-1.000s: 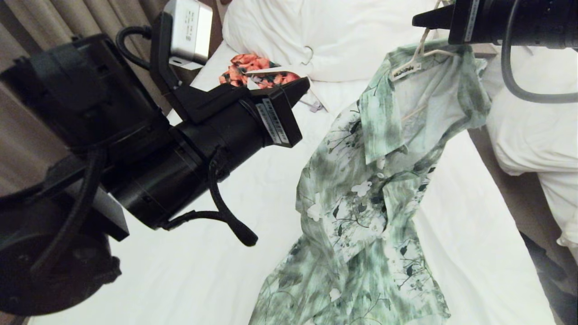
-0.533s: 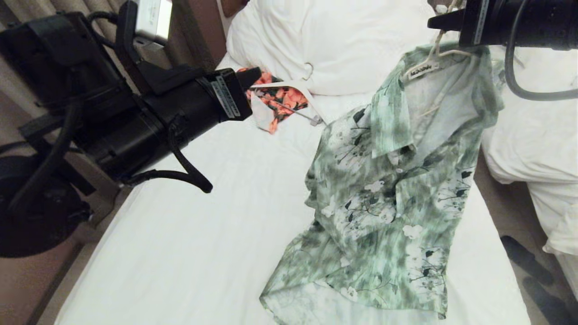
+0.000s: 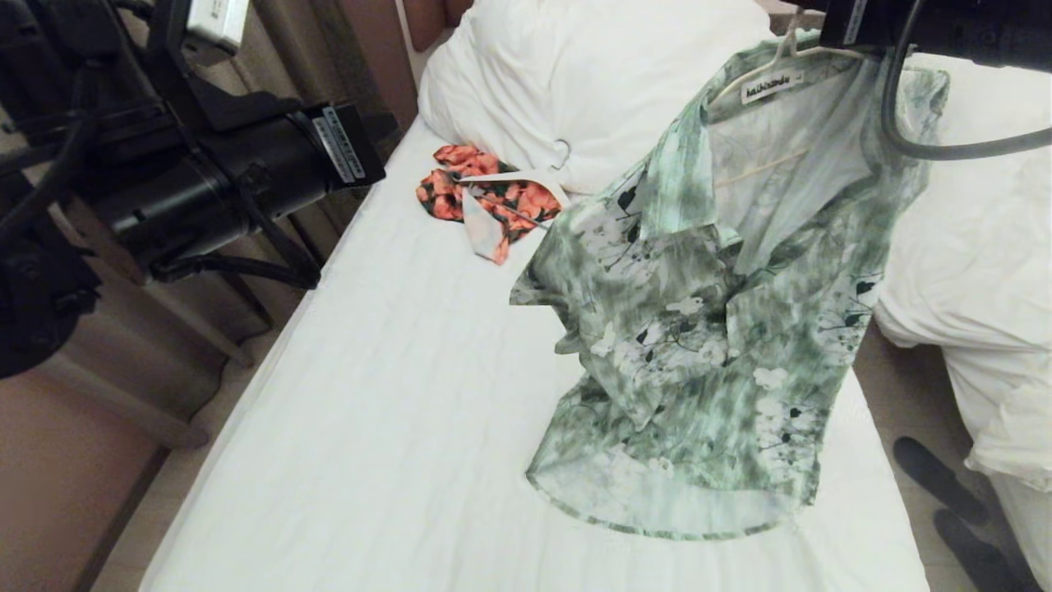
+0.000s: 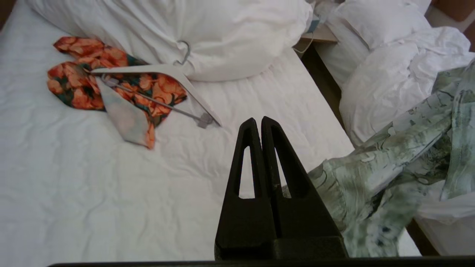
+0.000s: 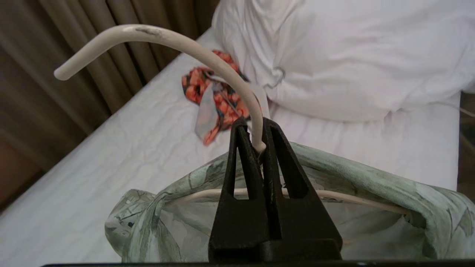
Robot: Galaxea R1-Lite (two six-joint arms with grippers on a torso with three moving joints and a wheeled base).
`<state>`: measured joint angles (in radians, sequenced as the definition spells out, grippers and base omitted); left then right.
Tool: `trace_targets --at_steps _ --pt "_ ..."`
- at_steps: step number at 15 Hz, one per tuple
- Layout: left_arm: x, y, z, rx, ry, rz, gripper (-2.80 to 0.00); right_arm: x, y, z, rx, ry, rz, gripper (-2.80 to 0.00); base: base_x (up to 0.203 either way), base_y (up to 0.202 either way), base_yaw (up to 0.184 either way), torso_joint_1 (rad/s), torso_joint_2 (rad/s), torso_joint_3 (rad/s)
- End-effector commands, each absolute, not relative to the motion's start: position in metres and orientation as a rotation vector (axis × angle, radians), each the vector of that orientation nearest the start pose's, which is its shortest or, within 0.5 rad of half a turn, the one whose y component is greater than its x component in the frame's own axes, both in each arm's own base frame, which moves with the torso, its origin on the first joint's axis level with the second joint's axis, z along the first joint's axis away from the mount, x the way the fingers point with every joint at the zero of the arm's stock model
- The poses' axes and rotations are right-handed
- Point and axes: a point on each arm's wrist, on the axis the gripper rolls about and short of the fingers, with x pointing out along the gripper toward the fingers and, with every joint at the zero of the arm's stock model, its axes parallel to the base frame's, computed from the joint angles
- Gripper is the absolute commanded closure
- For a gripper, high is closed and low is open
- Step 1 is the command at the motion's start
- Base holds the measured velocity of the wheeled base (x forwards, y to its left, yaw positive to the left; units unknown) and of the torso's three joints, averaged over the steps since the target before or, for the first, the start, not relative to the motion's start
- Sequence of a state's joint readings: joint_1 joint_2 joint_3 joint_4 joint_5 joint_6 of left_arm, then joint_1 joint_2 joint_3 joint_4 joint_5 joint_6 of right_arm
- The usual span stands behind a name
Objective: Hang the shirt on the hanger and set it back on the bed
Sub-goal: Take the clothes hanger out of the clothes
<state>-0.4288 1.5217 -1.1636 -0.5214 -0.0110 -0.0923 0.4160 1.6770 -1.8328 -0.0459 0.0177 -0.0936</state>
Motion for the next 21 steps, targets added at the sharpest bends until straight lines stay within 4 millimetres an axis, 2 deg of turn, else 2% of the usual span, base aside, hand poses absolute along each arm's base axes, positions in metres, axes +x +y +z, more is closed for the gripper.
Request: trace_targets --at_steps 1,18,21 --pt "0.250 -0.114 0.328 -0.128 -0.151 -0.442 0.00 0.273 0.121 0.418 -0.051 -0.222 0.424 0.00 0.000 0.000 0.000 0.160 -0.36 -0.207" --pt "0.251 -0.114 0.328 -0.127 -0.149 -0.442 0.00 0.269 0.120 0.424 -0.045 -0.252 0.424 0.00 0.000 0.000 0.000 0.146 -0.33 -0.187" --pt "0.251 -0.114 0.328 -0.128 -0.149 -0.443 0.00 0.269 0.120 0.429 0.001 -0.295 0.427 0.00 0.000 0.000 0.000 0.106 -0.23 -0.130"
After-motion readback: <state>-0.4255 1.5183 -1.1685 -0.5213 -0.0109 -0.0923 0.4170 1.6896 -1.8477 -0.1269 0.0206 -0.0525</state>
